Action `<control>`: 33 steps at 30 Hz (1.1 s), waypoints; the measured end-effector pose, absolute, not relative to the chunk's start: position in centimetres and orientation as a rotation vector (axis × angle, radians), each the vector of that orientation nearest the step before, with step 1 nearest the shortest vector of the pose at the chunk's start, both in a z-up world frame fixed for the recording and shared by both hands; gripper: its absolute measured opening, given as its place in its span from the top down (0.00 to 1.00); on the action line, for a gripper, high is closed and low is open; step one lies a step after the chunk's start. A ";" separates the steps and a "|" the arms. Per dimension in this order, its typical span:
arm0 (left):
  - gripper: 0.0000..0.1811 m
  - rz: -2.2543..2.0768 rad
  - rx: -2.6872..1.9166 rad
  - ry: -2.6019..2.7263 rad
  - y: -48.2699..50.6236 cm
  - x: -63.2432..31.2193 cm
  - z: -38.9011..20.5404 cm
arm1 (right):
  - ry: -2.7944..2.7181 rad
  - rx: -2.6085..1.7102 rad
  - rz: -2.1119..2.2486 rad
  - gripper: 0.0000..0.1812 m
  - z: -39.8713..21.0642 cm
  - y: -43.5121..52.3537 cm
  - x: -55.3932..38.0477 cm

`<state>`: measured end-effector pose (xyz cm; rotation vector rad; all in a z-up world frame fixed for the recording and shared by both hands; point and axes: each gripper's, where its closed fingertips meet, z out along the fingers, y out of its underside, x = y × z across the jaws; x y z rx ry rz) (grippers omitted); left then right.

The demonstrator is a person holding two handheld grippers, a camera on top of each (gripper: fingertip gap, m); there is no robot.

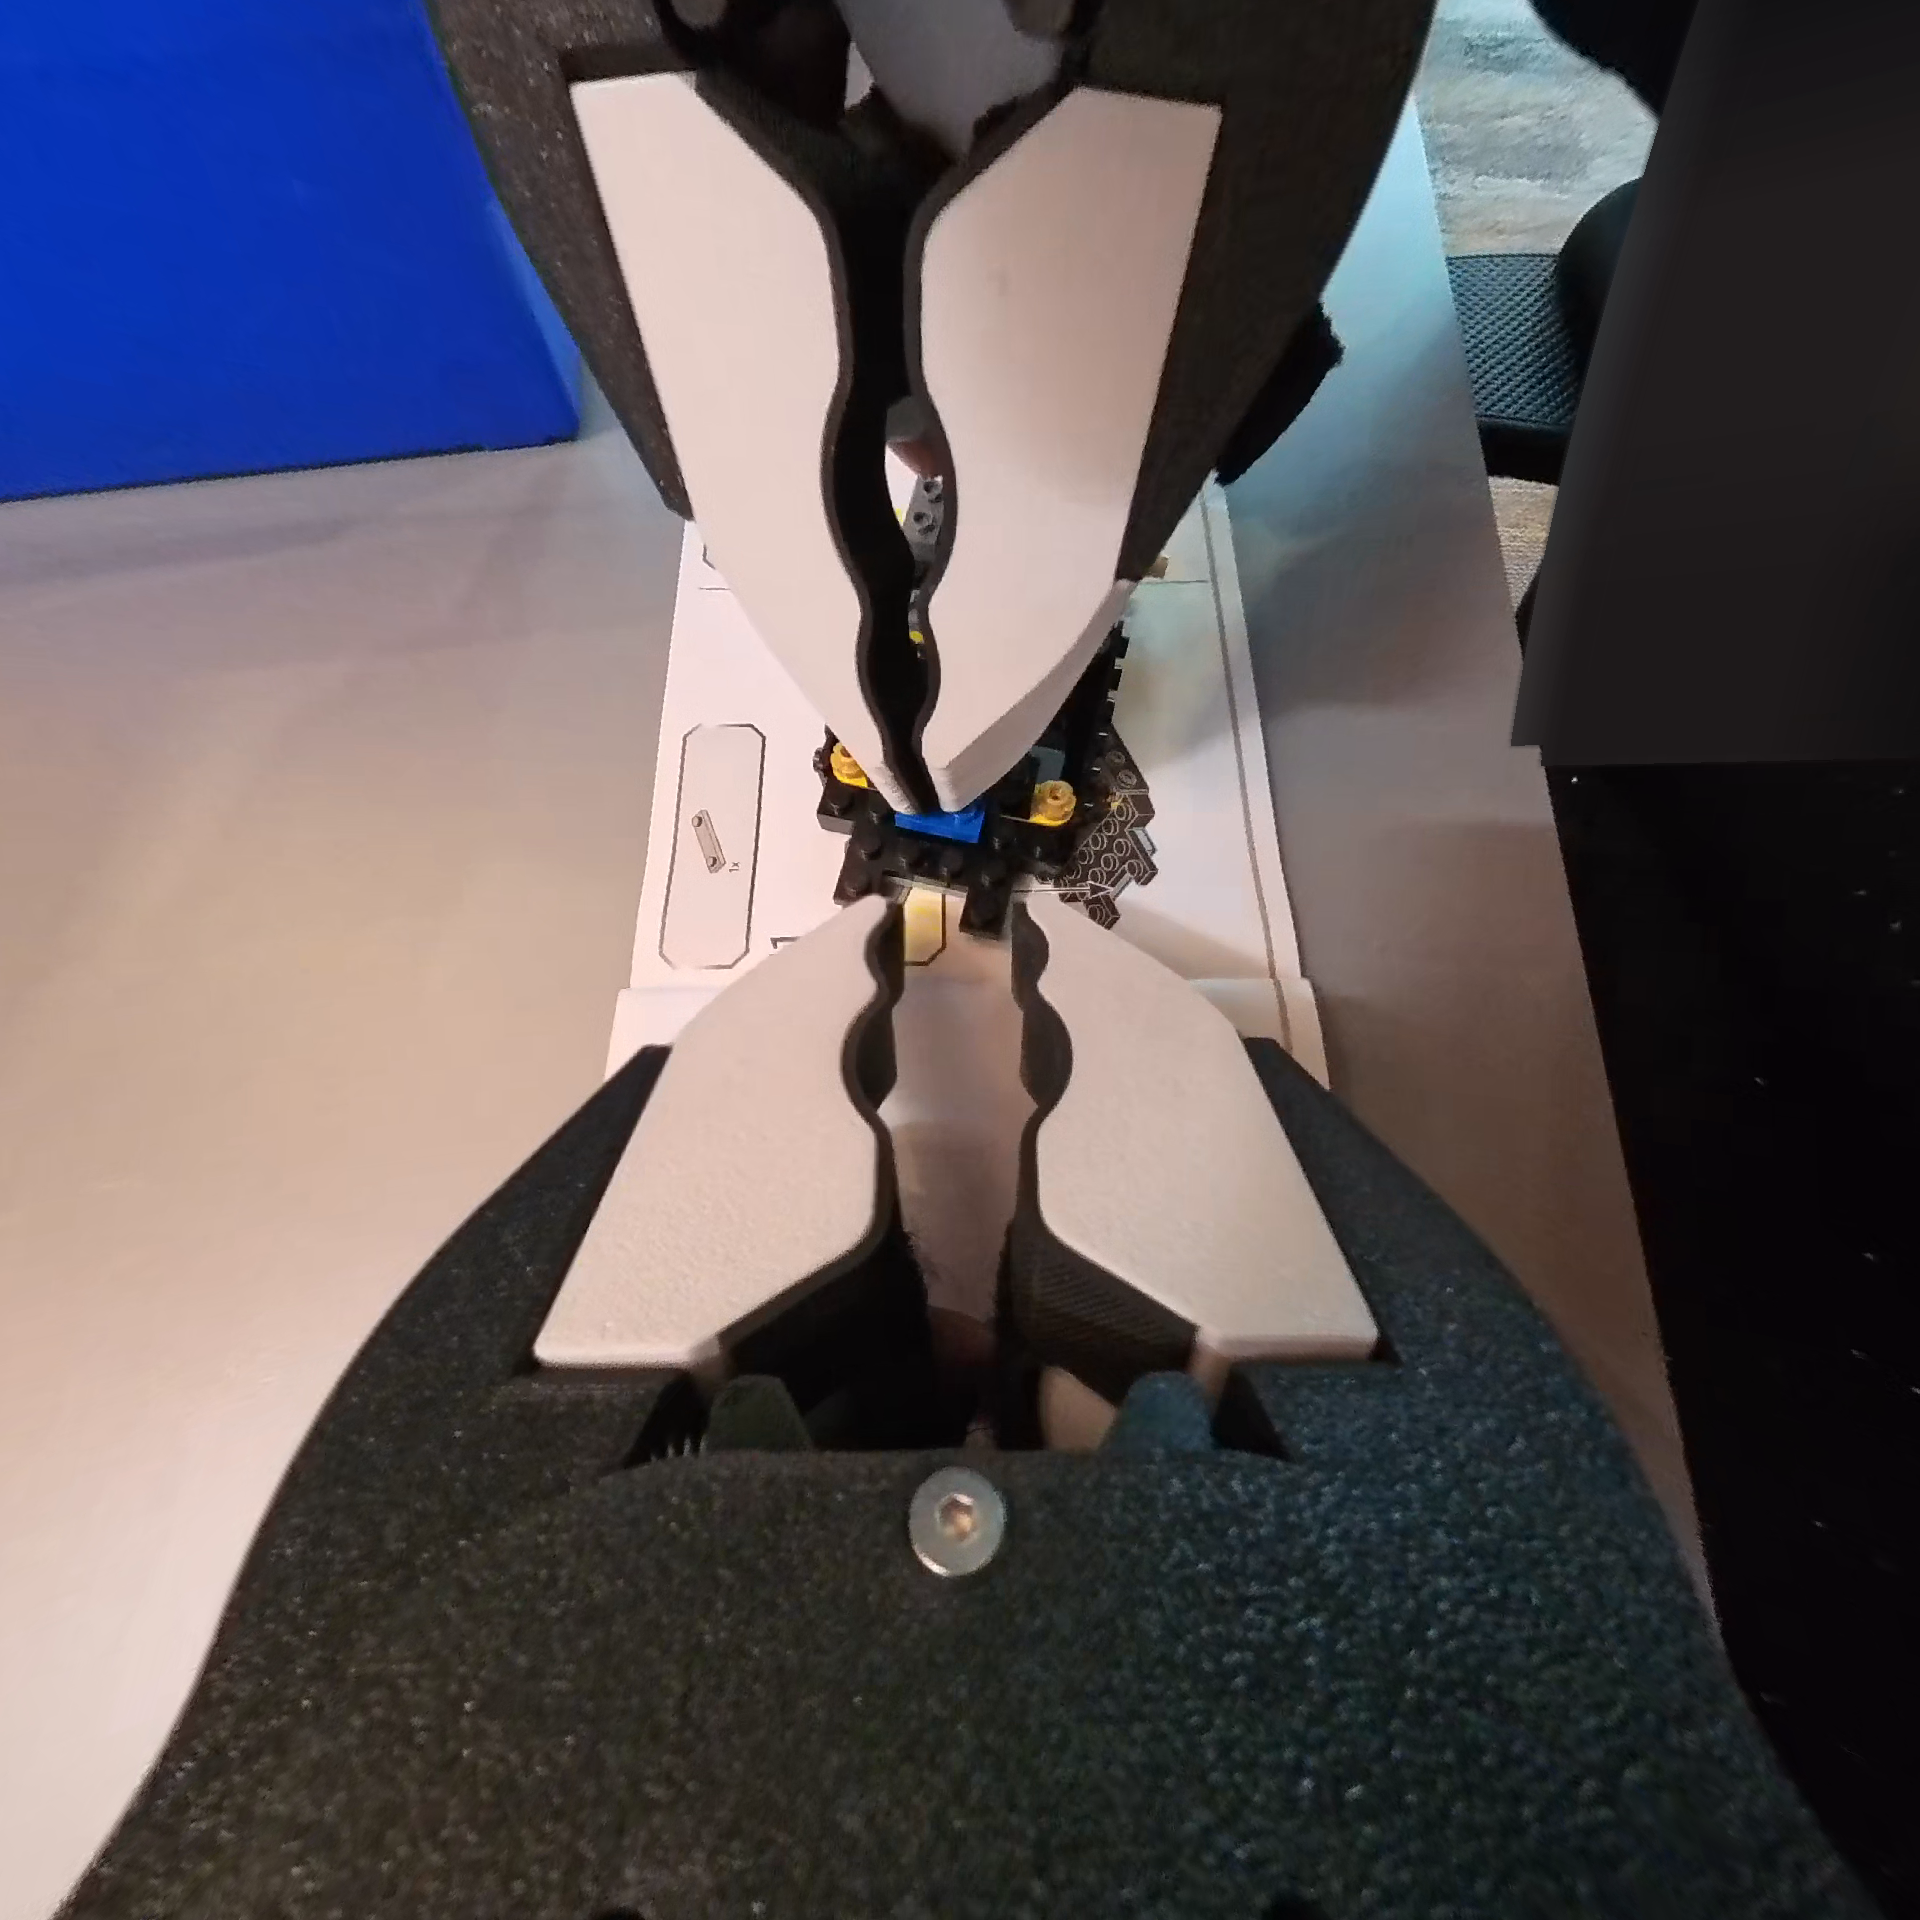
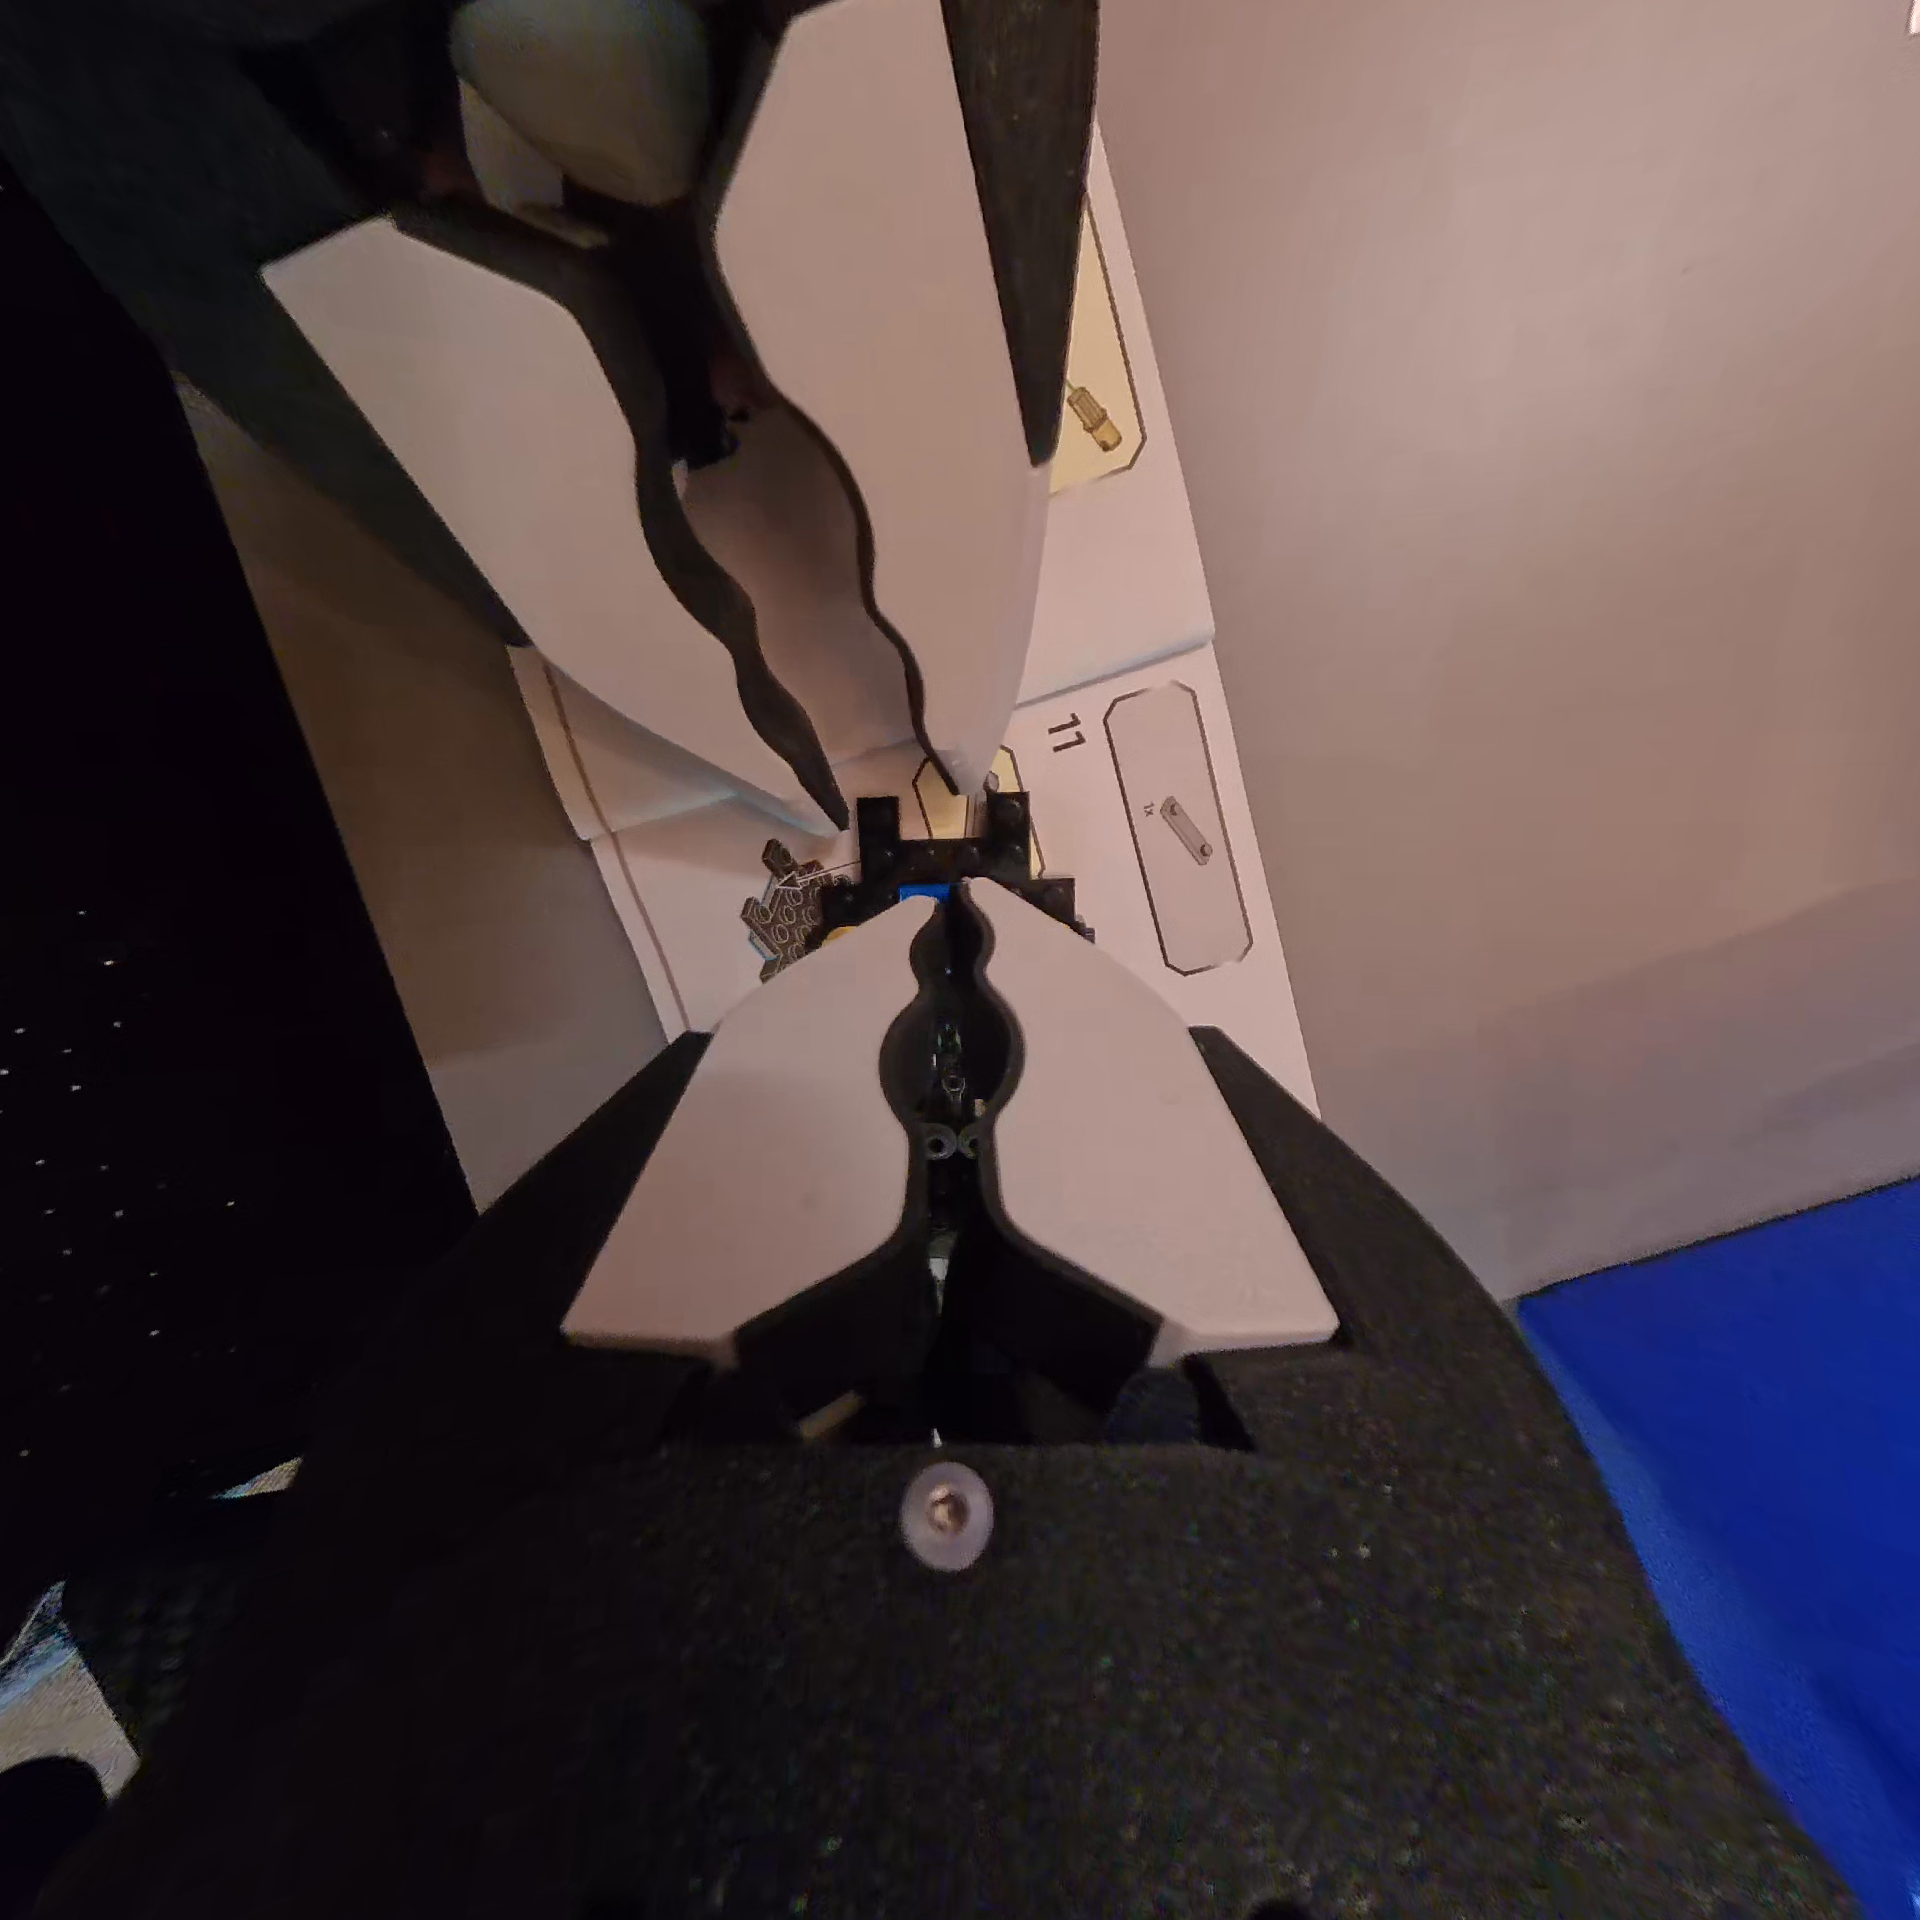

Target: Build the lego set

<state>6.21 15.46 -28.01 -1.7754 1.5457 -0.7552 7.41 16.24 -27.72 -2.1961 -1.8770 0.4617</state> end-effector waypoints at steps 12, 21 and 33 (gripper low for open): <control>0.92 -0.783 -1.827 1.547 15.3 6.2 -28.5 | -1.894 -2.254 0.373 1.00 -27.8 16.2 7.4; 0.95 -0.867 -1.859 1.444 15.9 6.0 -27.7 | -1.897 -2.284 0.240 1.00 -27.9 16.2 7.4; 0.93 -0.918 -1.820 1.422 15.7 5.9 -26.9 | -1.821 -2.277 0.199 1.00 -28.1 16.4 7.4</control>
